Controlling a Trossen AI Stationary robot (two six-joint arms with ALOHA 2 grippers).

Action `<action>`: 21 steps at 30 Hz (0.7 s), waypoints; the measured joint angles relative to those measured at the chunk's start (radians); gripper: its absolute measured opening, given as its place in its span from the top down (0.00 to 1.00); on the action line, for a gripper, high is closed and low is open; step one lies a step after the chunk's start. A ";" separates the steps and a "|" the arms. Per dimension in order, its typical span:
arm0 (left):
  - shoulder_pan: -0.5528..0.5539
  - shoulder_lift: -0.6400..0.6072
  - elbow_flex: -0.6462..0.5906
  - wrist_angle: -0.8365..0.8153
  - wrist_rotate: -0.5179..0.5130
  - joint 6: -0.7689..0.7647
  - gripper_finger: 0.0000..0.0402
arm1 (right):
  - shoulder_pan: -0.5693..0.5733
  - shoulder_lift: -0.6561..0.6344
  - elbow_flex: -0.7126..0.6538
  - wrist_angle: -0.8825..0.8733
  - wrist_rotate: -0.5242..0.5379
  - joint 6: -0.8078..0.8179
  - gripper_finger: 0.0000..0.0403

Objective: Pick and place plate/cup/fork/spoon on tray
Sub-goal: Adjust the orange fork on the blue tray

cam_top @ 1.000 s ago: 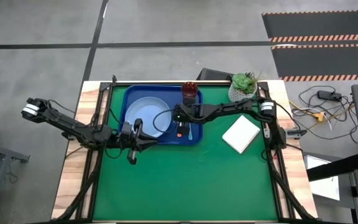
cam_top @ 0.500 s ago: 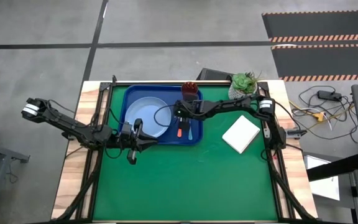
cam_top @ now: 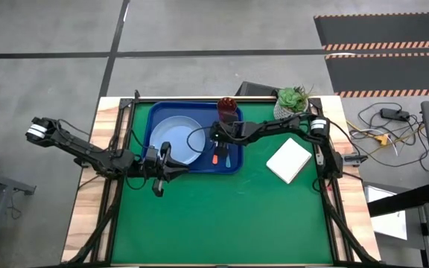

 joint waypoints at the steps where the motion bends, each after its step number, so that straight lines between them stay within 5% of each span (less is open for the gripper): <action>1: 0.000 0.000 0.000 0.000 0.000 0.000 0.91 | 0.000 0.000 0.000 0.010 -0.007 0.000 0.98; 6: 0.000 0.000 0.000 0.000 0.000 0.000 0.91 | 0.000 0.000 -0.004 0.066 -0.085 0.000 0.98; 21: 0.000 0.000 0.000 0.000 0.000 0.000 0.91 | 0.000 0.002 -0.009 0.010 -0.016 0.035 0.98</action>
